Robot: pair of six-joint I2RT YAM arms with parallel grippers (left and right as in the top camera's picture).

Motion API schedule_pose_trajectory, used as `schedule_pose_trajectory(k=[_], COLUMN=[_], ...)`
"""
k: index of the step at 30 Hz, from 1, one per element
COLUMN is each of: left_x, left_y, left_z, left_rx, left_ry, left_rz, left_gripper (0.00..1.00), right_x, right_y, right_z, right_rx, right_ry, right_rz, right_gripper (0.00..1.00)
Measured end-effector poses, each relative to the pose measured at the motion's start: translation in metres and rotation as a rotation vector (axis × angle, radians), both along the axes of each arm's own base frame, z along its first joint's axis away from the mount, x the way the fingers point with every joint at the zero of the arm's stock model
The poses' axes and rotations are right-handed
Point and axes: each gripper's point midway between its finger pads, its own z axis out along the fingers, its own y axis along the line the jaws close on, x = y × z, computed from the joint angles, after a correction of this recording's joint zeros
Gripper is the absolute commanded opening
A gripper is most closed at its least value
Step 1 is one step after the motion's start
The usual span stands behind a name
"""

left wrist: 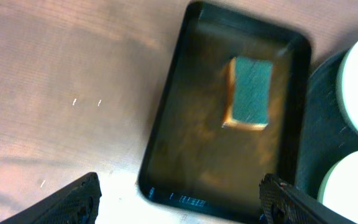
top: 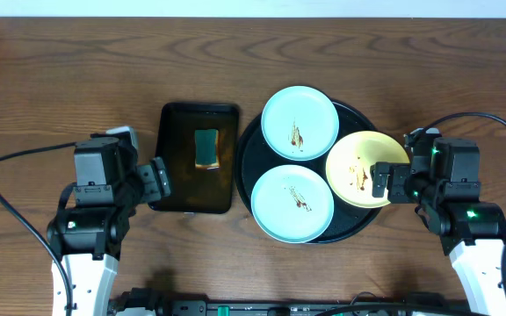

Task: Clean dirty plates on tray and stack at the side
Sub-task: 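Move left gripper over the sponge and grasp it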

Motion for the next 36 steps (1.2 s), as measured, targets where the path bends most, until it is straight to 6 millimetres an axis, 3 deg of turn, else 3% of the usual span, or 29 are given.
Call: schedule_pose_trajectory(k=[6, 12, 15, 25, 36], left_x=[0.016, 0.058, 0.079, 0.116, 0.116], left_y=[-0.001, -0.006, -0.018, -0.073, -0.084], left_z=[0.009, 0.021, 0.014, -0.062, -0.132], left_rx=[-0.024, -0.003, 0.009, 0.039, 0.037], left_ry=[-0.024, -0.004, 0.014, 0.145, 0.304], left_rz=[0.013, -0.033, -0.078, -0.211, -0.168], left_gripper=[0.82, 0.81, 0.81, 0.81, 0.76], right_x=[-0.003, -0.002, -0.001, -0.001, -0.001], right_y=[0.0, -0.004, -0.005, -0.008, -0.008], right_z=[-0.002, -0.002, -0.002, -0.002, -0.002], right_rx=[0.002, -0.014, -0.019, -0.035, -0.033], right_ry=[0.013, 0.01, 0.01, 0.01, 0.011], right_rz=[0.002, -0.017, -0.021, -0.033, -0.036], right_gripper=[0.99, 0.99, 0.99, 0.99, 0.99])
